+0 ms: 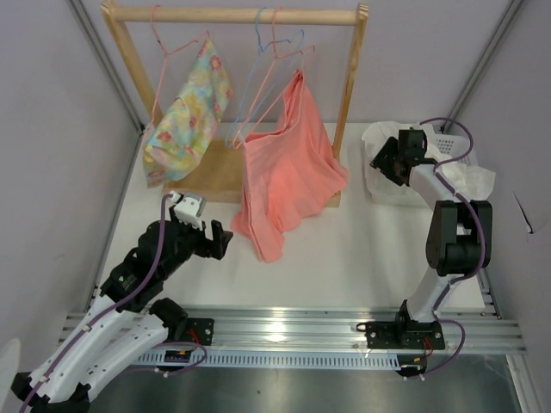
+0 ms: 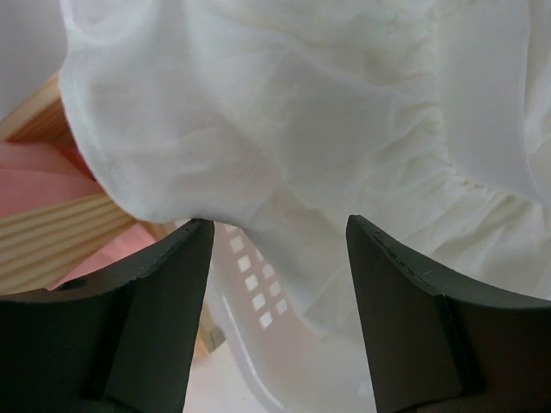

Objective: Place the skirt on the hanger

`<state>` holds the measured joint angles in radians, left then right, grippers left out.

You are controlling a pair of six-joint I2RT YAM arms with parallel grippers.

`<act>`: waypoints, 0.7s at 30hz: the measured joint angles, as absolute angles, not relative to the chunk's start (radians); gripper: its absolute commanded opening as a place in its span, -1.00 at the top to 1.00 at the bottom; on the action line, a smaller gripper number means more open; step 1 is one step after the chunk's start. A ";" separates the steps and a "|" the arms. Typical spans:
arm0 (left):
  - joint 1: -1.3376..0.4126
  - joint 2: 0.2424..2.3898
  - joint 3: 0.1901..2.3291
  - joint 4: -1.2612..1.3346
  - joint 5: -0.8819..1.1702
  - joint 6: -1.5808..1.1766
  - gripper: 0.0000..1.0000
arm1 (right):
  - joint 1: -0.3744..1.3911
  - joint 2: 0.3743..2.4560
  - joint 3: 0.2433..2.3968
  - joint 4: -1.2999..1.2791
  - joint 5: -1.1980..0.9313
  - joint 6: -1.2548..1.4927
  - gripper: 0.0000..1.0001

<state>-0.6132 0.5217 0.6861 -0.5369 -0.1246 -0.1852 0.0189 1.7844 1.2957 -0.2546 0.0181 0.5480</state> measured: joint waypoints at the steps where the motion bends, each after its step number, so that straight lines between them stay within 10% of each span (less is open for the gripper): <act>1: -0.613 0.522 0.686 -0.537 -0.125 -0.185 -0.75 | 0.018 1.797 1.307 -0.256 0.021 0.545 -0.33; 7: -0.613 0.521 0.686 -0.537 -0.127 -0.185 -0.75 | 0.020 1.903 1.353 -0.312 0.048 0.527 -0.02; 12: -0.613 0.520 0.686 -0.537 -0.128 -0.186 -0.75 | 0.025 1.920 1.372 -0.376 0.058 0.502 1.00; 21: -0.613 0.504 0.686 -0.537 -0.128 -0.187 -0.75 | 0.025 1.899 1.719 -0.488 0.105 0.447 1.00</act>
